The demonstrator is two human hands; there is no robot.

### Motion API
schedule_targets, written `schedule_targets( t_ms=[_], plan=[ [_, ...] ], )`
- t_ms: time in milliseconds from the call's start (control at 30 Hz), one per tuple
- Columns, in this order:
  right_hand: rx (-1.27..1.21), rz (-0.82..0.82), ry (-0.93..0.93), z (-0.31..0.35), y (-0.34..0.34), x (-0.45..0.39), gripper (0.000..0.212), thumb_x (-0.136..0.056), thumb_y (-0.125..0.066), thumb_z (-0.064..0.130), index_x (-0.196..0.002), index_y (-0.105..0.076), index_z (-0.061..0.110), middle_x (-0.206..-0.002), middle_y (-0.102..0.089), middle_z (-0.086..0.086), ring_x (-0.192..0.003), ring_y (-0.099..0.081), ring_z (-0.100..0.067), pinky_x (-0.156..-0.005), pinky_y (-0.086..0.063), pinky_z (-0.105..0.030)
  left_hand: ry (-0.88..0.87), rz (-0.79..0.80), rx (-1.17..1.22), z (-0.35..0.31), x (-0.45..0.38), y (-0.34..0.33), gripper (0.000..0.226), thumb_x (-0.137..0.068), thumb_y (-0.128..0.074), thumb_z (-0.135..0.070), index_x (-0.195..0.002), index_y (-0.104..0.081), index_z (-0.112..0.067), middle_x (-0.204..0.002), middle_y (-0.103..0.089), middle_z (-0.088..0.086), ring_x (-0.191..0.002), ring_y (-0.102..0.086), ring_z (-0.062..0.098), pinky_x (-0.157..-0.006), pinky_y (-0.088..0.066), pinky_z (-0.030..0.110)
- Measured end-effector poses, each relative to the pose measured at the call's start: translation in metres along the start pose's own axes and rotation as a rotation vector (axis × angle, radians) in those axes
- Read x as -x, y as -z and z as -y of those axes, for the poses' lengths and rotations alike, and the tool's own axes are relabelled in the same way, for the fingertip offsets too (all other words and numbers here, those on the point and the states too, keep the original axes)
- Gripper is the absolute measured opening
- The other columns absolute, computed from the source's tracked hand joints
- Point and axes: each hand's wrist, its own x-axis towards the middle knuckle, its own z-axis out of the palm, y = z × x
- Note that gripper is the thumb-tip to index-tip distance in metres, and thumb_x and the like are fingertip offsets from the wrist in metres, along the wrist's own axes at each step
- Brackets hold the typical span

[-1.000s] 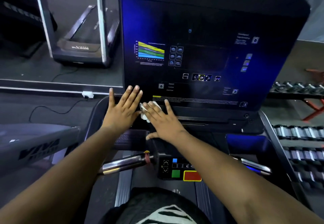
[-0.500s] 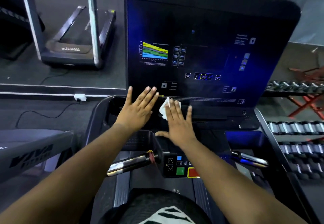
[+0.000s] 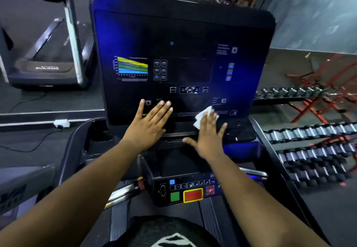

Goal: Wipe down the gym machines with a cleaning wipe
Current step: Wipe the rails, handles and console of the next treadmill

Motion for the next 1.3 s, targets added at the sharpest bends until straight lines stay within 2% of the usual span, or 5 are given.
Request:
schedule_targets(
  t_ms=[400, 633, 867, 1100, 1300],
  plan=[
    [-0.067, -0.154, -0.151, -0.129, 0.035, -0.043, 0.126, -0.074, -0.018, 0.095, -0.156, 0.022, 0.009, -0.166, 0.023, -0.014, -0.153, 0.023, -0.026, -0.114, 0.013, -0.070, -0.093, 0.035, -0.063, -0.072, -0.083, 0.004, 0.081, -0.104, -0.036, -0.054, -0.163, 0.005, -0.016, -0.169, 0.017, 0.007, -0.156, 0.012, 0.023, -0.118, 0.009, 0.071],
    [-0.065, -0.087, 0.001, -0.157, -0.026, -0.014, 0.124, -0.074, -0.010, 0.097, -0.156, 0.024, 0.011, -0.166, 0.022, -0.013, -0.155, 0.015, -0.031, -0.115, -0.002, -0.076, -0.059, 0.040, -0.056, -0.101, -0.123, 0.007, 0.084, -0.102, -0.035, -0.058, -0.162, 0.006, -0.016, -0.170, 0.014, 0.006, -0.157, 0.011, 0.022, -0.119, 0.006, 0.071],
    [-0.128, -0.274, 0.051, -0.159, 0.032, -0.066, 0.123, -0.077, -0.011, 0.095, -0.157, 0.021, 0.007, -0.165, 0.026, -0.015, -0.153, 0.022, -0.030, -0.117, 0.013, -0.068, -0.009, 0.031, -0.070, -0.115, -0.161, 0.021, 0.085, -0.100, -0.039, -0.059, -0.163, 0.000, -0.017, -0.171, 0.011, 0.006, -0.157, 0.009, 0.021, -0.120, 0.004, 0.070],
    [-0.138, -0.192, 0.096, -0.176, -0.008, -0.039, 0.120, -0.080, -0.016, 0.094, -0.159, 0.014, 0.009, -0.167, 0.021, -0.012, -0.156, 0.013, -0.030, -0.116, -0.007, -0.075, 0.118, 0.048, -0.084, -0.118, -0.192, 0.035, 0.085, -0.099, -0.036, -0.059, -0.163, 0.003, -0.019, -0.170, 0.014, 0.004, -0.156, 0.013, 0.020, -0.119, 0.007, 0.070],
    [-0.086, -0.334, 0.131, -0.170, 0.054, -0.083, 0.122, -0.079, -0.018, 0.093, -0.160, 0.010, 0.006, -0.167, 0.020, -0.014, -0.155, 0.016, -0.029, -0.117, 0.001, -0.073, 0.153, 0.123, -0.079, -0.123, -0.190, 0.038, 0.086, -0.099, -0.037, -0.057, -0.162, 0.008, -0.019, -0.168, 0.020, 0.004, -0.156, 0.017, 0.021, -0.117, 0.008, 0.072]
  ],
)
